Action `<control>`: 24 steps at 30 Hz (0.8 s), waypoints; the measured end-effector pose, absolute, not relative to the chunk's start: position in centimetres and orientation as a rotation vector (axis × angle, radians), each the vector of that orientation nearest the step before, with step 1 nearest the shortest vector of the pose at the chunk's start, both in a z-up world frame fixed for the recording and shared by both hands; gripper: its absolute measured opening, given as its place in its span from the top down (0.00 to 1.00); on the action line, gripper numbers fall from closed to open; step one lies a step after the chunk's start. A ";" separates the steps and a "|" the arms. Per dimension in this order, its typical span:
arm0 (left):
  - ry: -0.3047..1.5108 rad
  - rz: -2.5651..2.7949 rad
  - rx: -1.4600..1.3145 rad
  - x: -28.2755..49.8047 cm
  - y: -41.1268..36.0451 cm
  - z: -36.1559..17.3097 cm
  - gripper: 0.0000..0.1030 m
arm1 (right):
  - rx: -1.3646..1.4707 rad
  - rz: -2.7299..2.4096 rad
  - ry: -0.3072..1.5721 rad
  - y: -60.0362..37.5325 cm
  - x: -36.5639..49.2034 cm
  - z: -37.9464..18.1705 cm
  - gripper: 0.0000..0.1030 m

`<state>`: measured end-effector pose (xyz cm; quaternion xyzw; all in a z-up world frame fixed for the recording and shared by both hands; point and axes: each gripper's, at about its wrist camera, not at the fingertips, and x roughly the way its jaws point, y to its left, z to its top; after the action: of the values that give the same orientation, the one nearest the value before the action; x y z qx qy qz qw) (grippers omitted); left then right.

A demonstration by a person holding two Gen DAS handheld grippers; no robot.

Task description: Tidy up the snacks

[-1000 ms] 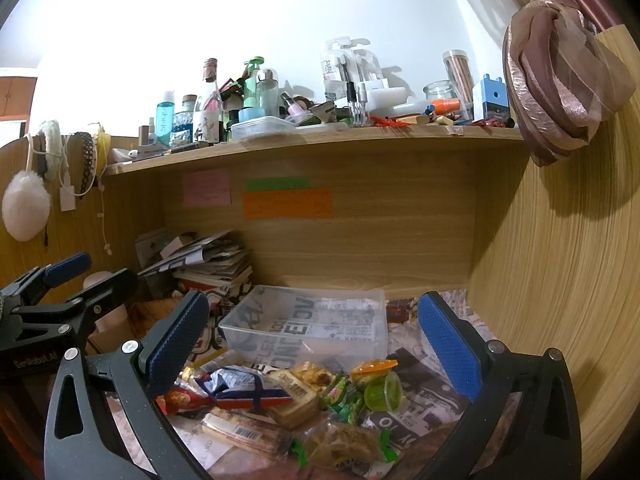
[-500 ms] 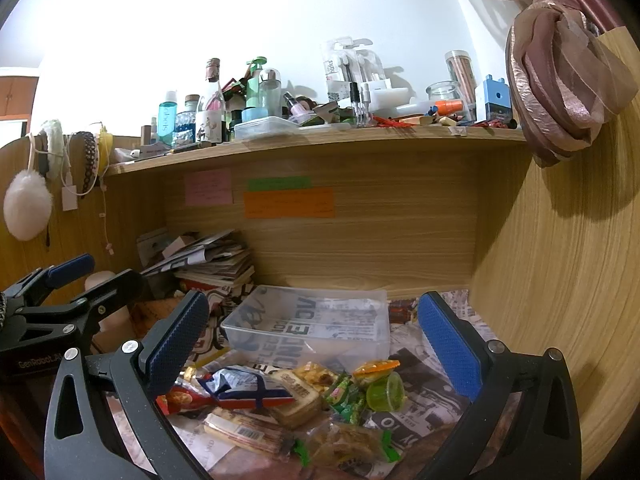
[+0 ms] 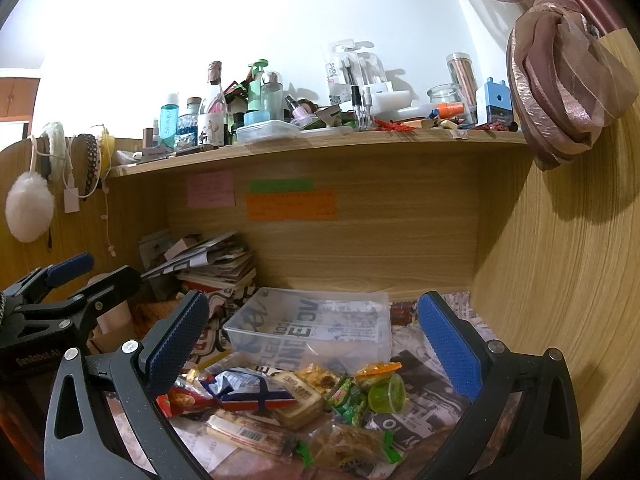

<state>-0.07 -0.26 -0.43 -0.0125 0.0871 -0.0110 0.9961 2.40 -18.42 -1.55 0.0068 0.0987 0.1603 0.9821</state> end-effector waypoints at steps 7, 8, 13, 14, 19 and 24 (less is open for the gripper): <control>0.173 -0.037 -0.035 -0.2 0.0 -0.5 0.00 | 0.010 0.333 0.196 -18.3 2.3 -1.6 0.00; 0.175 -0.041 -0.038 -0.2 0.0 -0.6 0.00 | 0.009 0.334 0.198 -18.3 2.4 -1.7 0.00; 0.203 -0.038 -0.043 0.1 0.5 -1.1 0.00 | 0.010 0.324 0.234 -18.6 3.2 -2.6 0.00; 0.208 -0.031 -0.045 0.2 0.6 -1.3 0.00 | 0.010 0.322 0.246 -18.7 3.5 -2.8 0.00; 0.247 -0.004 -0.055 0.7 1.9 -2.6 0.00 | 0.004 0.311 0.313 -19.5 4.4 -4.6 0.00; 0.346 0.010 -0.051 1.7 3.3 -4.8 0.12 | -0.011 0.292 0.390 -20.3 5.1 -6.5 0.12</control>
<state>1.65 3.29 -4.85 -0.0253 0.1720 0.0049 0.9848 5.10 -20.34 -6.50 -0.0056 0.1932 0.1443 0.9705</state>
